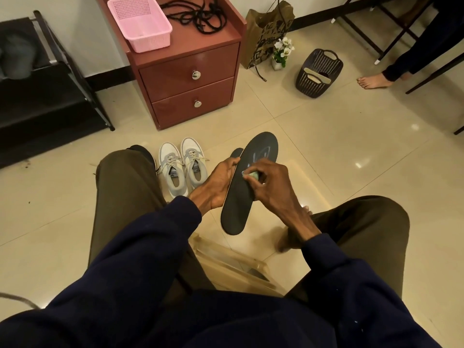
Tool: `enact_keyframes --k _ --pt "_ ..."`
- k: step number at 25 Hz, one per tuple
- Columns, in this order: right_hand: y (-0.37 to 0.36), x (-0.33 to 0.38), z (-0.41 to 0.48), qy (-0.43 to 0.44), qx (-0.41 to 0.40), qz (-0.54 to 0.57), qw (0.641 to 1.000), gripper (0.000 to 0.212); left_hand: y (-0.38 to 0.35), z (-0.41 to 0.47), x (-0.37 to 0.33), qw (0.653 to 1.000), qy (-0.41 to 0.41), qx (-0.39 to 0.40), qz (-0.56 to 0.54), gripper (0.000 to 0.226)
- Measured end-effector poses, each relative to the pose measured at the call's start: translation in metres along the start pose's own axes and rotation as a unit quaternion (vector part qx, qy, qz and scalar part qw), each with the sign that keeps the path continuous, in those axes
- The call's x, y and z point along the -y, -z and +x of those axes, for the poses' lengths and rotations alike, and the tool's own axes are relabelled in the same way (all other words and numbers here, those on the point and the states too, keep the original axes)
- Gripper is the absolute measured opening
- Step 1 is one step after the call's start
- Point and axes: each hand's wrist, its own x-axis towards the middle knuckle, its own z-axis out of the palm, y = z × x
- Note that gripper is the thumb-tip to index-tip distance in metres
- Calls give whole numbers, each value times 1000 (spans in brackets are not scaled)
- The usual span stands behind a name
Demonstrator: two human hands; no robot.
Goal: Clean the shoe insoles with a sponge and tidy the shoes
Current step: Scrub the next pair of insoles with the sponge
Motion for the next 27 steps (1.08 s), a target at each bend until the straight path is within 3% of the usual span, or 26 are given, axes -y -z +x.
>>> enact_keyframes --k 2,6,8,13,18,20,24,27 --pt "-7 8 0 33 30 -7 999 7 4 2 0 1000 -18 -24 5 54" --pt "6 -13 10 -24 -86 -58 994 9 -2 -1 3 999 19 1 28 64" --pt "8 -17 6 -29 -106 -62 992 8 -5 -3 5 999 17 -5 29 60" --pt "-7 6 1 48 23 -22 998 6 -1 -3 0 999 -12 -46 25 54" --pt "10 -28 9 -77 -83 -69 991 8 -8 -6 7 998 33 6 45 73" --pt "7 -20 6 -56 -72 -40 995 5 -6 -3 7 999 29 -6 43 70" --pt "-7 9 0 32 45 -19 998 5 -2 -5 3 997 -10 -55 50 53" --pt "3 -12 10 -29 -28 -62 997 8 -5 -6 4 999 13 -9 30 65"
